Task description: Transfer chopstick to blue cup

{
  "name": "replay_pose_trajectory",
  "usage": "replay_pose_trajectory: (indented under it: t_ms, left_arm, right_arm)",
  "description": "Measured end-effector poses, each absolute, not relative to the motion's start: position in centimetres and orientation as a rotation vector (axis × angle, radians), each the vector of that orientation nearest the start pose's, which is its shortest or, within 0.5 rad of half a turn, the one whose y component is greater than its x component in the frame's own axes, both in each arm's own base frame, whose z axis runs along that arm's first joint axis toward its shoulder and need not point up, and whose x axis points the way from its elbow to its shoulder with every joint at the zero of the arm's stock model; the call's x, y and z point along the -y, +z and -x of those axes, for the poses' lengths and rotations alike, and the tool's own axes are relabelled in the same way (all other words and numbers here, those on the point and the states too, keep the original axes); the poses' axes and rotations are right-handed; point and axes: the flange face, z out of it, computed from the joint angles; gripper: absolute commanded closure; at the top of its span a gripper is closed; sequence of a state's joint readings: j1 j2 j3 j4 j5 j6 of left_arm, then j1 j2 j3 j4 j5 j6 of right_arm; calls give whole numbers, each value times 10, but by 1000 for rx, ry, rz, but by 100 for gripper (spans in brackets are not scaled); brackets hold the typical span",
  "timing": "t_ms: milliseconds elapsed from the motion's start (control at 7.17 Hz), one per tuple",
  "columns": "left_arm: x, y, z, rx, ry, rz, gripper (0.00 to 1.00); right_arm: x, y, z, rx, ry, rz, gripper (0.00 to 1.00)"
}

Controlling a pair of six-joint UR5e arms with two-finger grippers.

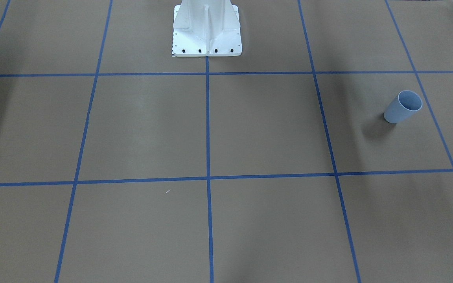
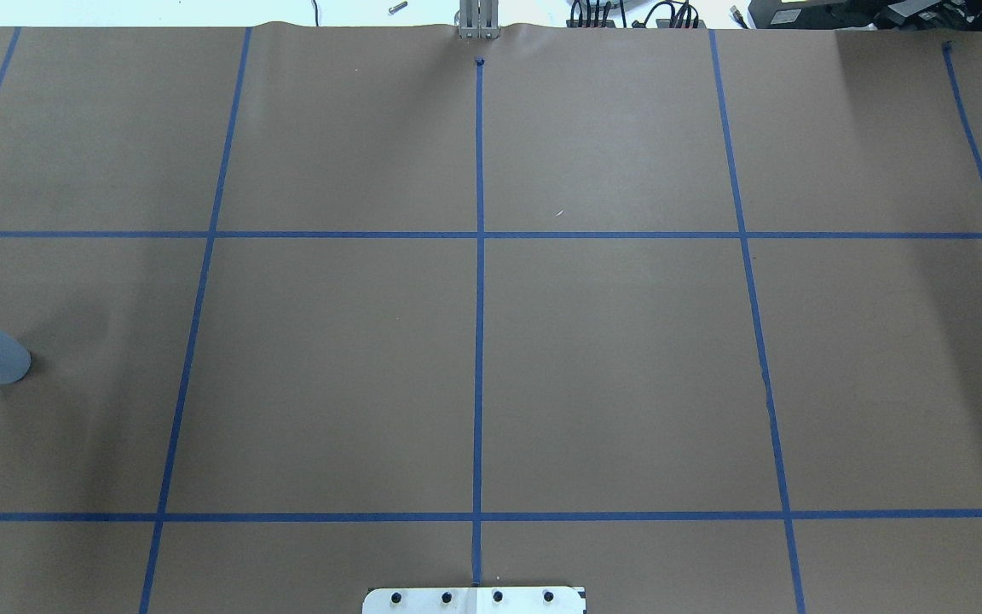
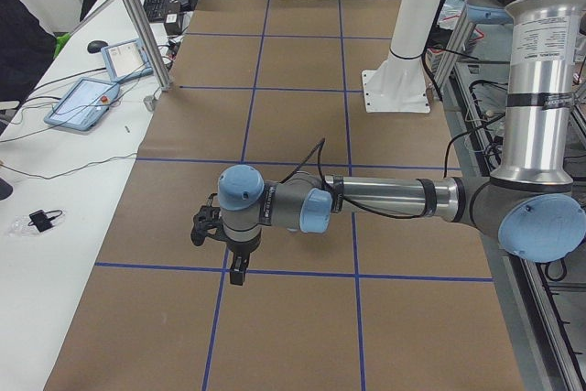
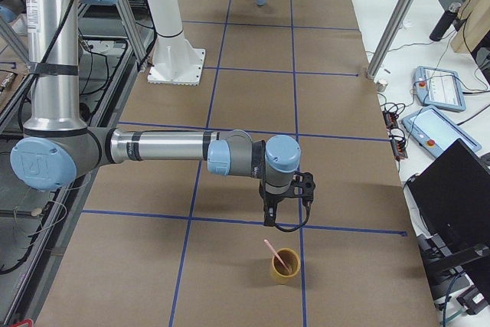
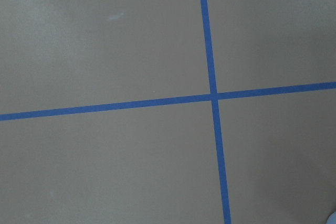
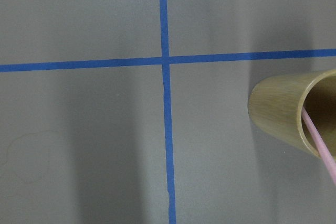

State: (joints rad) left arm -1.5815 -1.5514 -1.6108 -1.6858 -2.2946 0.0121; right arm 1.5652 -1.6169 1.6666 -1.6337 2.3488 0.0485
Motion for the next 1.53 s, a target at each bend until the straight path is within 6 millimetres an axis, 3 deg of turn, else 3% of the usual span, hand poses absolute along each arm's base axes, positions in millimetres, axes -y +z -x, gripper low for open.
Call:
replay_pose_trajectory:
  t_ms: [697,1255,1533]
  left_arm:
    - [489,639,71,-722,55,-142,1]
    - [501,587,52,-733,129,-231,1]
    - [500,582,26,-767,167,-210,1]
  right_arm:
    - [468,630,-61,785,47,18,0]
    - [469,624,-62,778,40,4,0]
    - [477,616,-62,765,23,-13,0]
